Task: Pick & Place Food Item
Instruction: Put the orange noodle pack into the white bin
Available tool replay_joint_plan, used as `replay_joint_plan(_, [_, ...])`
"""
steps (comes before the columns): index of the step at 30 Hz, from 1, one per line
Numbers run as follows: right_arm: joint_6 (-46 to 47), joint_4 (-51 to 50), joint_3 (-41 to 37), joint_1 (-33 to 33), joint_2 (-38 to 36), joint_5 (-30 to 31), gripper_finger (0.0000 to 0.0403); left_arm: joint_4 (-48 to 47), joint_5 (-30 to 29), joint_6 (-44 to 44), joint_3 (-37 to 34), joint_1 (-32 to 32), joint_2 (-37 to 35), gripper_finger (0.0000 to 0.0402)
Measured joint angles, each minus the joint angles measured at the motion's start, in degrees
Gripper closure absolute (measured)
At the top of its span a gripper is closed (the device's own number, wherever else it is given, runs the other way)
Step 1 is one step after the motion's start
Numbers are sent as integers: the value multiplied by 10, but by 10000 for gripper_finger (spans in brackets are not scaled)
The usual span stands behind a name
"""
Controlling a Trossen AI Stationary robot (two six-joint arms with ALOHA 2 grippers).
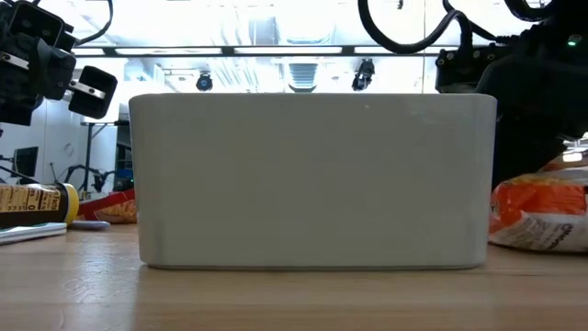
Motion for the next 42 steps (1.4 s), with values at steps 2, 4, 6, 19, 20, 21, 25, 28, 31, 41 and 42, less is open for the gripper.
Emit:
replay_joint_plan(2, [-3, -13, 9, 0, 0, -4, 392, 0, 0, 0, 0, 0, 0, 291])
replay_joint_plan(4, [-3, -38, 24, 1, 0, -12, 392, 0, 0, 0, 0, 0, 0, 291])
replay_joint_plan(6, [-2, -70, 42, 3, 0, -25, 392, 0, 0, 0, 0, 0, 0, 291])
replay_joint_plan(19, [61, -287, 157, 52, -1, 20, 392, 0, 0, 0, 0, 0, 0, 291])
replay_joint_plan(20, [69, -305, 165, 56, -1, 30, 392, 0, 0, 0, 0, 0, 0, 291])
replay_joint_plan(21, [79, -324, 172, 60, -1, 39, 392, 0, 0, 0, 0, 0, 0, 291])
replay_joint_plan(25, [116, -395, 195, 71, -1, 62, 392, 0, 0, 0, 0, 0, 0, 291])
replay_joint_plan(28, [136, -445, 212, 76, -1, 75, 392, 0, 0, 0, 0, 0, 0, 291])
replay_joint_plan(31, [156, -496, 226, 80, -1, 96, 392, 0, 0, 0, 0, 0, 0, 291])
replay_joint_plan(41, [168, -572, 231, 79, -1, 163, 392, 0, 0, 0, 0, 0, 0, 291])
replay_joint_plan(42, [163, -572, 230, 79, -1, 174, 392, 0, 0, 0, 0, 0, 0, 291])
